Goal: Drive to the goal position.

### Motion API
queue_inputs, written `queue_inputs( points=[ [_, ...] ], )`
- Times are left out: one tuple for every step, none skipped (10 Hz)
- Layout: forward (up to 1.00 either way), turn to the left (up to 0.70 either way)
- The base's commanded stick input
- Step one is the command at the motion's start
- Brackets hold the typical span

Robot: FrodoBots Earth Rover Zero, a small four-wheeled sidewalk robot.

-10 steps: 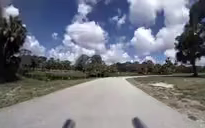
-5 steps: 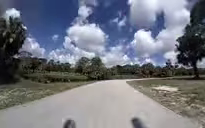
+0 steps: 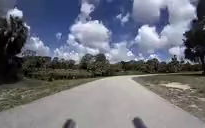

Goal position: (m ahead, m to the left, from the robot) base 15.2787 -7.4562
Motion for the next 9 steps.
queue_inputs(
  points=[
    [0.7,0.0],
    [0.7,0.0],
    [0.7,0.0],
    [0.7,0.0],
    [0.7,0.0],
    [0.7,0.0],
    [0.7,0.0],
    [0.7,0.0],
    [0.7,0.0]
  ],
)
